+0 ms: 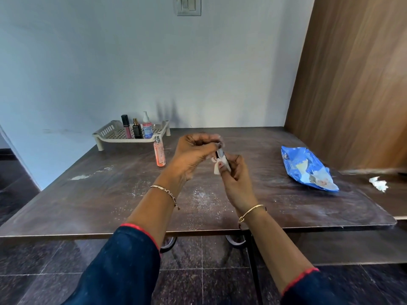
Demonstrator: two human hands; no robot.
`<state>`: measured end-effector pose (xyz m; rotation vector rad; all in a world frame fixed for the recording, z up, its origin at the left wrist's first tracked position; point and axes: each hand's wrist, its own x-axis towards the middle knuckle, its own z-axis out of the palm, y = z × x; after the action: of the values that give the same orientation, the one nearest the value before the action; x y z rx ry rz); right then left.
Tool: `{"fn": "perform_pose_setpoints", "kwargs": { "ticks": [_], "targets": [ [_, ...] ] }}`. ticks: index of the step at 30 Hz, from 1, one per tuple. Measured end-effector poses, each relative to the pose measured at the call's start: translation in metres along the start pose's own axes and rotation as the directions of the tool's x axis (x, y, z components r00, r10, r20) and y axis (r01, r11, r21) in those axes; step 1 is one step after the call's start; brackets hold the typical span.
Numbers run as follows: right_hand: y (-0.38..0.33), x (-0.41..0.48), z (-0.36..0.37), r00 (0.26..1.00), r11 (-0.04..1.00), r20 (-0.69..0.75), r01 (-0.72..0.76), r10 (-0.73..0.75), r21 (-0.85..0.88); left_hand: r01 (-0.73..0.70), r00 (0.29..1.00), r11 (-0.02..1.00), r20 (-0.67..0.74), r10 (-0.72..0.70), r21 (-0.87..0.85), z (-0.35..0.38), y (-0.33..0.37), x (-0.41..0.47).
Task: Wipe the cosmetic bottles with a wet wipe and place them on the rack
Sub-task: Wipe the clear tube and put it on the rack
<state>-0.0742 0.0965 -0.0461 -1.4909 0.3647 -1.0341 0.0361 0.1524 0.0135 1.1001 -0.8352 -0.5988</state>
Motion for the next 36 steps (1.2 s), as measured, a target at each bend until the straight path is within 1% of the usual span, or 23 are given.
{"fn": "perform_pose_setpoints", "kwargs": {
  "ticks": [3, 6, 8, 11, 15, 17, 20, 22, 24, 26, 28, 30, 33, 36],
  "targets": [
    [0.006, -0.018, 0.0, 1.0, 0.992, 0.018, 0.001, 0.001, -0.123, 0.033, 0.999, 0.986, -0.033, -0.038, -0.162, -0.01, 0.001, -0.004],
    [0.009, -0.031, 0.0, 0.999, 0.988, 0.029, -0.028, 0.033, -0.152, 0.041, 0.997, 0.964, -0.06, -0.058, -0.262, -0.019, 0.0, -0.007],
    [0.006, -0.037, -0.001, 0.997, 0.992, 0.041, -0.062, 0.067, -0.109, 0.043, 0.995, 0.952, -0.072, -0.068, -0.303, -0.022, -0.001, -0.009],
    [0.002, -0.041, -0.001, 0.994, 0.994, 0.032, -0.105, 0.105, 0.018, 0.033, 0.995, 0.926, -0.078, -0.067, -0.377, -0.024, -0.003, -0.015],
    [-0.002, -0.043, -0.001, 0.992, 0.991, -0.1, -0.064, 0.075, 0.115, 0.024, 0.999, 0.883, -0.023, -0.039, -0.469, -0.022, -0.004, -0.024],
    [-0.002, -0.044, -0.002, 0.984, 0.99, -0.167, -0.032, 0.055, 0.14, 0.044, 0.999, 0.902, 0.017, -0.041, -0.43, -0.02, -0.008, -0.031],
    [0.001, -0.046, -0.002, 0.972, 0.988, -0.231, -0.015, 0.052, 0.156, 0.13, 0.991, 0.966, 0.069, -0.117, -0.223, -0.014, -0.025, -0.048],
    [0.001, -0.047, -0.001, 0.967, 0.987, -0.248, -0.015, 0.056, 0.162, 0.156, 0.987, 0.977, 0.068, -0.148, -0.145, -0.007, -0.037, -0.058],
    [0.0, -0.047, 0.002, 0.963, 0.981, -0.261, -0.02, 0.071, 0.193, 0.11, 0.994, 0.984, 0.037, -0.106, -0.138, -0.003, -0.042, -0.063],
    [0.0, -0.05, 0.005, 0.947, 0.958, -0.301, -0.026, 0.115, 0.285, 0.031, 1.0, 0.99, 0.009, -0.03, -0.135, 0.001, -0.044, -0.067],
    [-0.001, -0.053, 0.011, 0.918, 0.902, -0.339, -0.044, 0.206, 0.43, -0.017, 1.0, 0.991, -0.02, 0.014, -0.129, 0.007, -0.046, -0.07],
    [-0.002, -0.056, 0.017, 0.879, 0.829, -0.359, -0.067, 0.312, 0.556, -0.045, 0.997, 0.995, -0.07, 0.039, -0.088, 0.012, -0.049, -0.073],
    [-0.005, -0.057, 0.021, 0.833, 0.783, -0.381, -0.095, 0.4, 0.615, -0.115, 0.986, 0.993, -0.124, 0.115, 0.01, 0.015, -0.051, -0.077],
    [-0.009, -0.056, 0.022, 0.814, 0.762, -0.375, -0.123, 0.443, 0.635, -0.174, 0.971, 0.981, -0.147, 0.186, 0.092, 0.016, -0.049, -0.08]
  ]
}}
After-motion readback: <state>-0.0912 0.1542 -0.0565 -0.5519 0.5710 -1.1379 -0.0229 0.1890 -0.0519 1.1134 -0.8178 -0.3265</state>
